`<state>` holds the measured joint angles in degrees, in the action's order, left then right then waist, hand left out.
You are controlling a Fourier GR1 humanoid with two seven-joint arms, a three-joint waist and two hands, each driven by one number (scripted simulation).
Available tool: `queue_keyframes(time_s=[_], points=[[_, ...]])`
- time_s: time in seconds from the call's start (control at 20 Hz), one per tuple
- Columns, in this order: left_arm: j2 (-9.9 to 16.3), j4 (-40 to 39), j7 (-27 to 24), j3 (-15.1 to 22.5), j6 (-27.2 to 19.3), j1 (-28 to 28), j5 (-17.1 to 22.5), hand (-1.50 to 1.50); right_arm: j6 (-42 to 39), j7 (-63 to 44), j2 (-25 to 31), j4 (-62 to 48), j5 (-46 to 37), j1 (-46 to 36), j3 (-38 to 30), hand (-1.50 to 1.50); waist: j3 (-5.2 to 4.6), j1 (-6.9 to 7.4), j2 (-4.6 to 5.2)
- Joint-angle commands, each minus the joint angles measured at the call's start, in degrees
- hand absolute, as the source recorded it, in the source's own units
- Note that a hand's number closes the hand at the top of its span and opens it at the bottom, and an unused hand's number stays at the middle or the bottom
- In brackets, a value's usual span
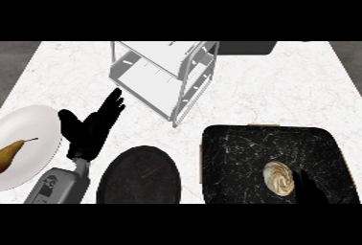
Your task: Pick the cupcake from the tray and place it in the tiered basket
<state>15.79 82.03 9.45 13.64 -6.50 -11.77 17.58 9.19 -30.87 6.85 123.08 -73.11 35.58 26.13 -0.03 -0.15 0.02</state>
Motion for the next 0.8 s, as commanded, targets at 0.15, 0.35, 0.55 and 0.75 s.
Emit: queue_keyframes(time_s=[0.15, 0.35, 0.55, 0.75], points=[[-0.64, 3.31, 2.31, -1.8, 1.83, 1.96, -1.56, 0.0, 4.3, -2.89, -1.55, -4.29, -4.67, -0.82, 1.92, -1.5, 0.03, -0.06, -0.11], [-2.03, 0.45, 2.0, -4.23, 3.38, -0.54, -1.72, 0.0, 5.7, 0.0, 1.95, -4.27, 2.05, -2.43, -4.67, -1.5, 0.03, -0.22, -0.05], [-4.33, 2.97, 3.47, -2.89, 1.87, 1.93, -4.65, 0.0, 6.1, -0.1, 0.67, -7.87, 2.42, -5.83, -4.73, -1.5, 0.03, -0.04, -0.06], [-6.2, 0.32, 1.96, -2.67, 2.93, 0.12, -6.22, 0.0, 8.72, 2.88, 1.21, -13.2, 6.65, -9.41, -7.99, -1.5, 0.04, -0.07, -0.03]])
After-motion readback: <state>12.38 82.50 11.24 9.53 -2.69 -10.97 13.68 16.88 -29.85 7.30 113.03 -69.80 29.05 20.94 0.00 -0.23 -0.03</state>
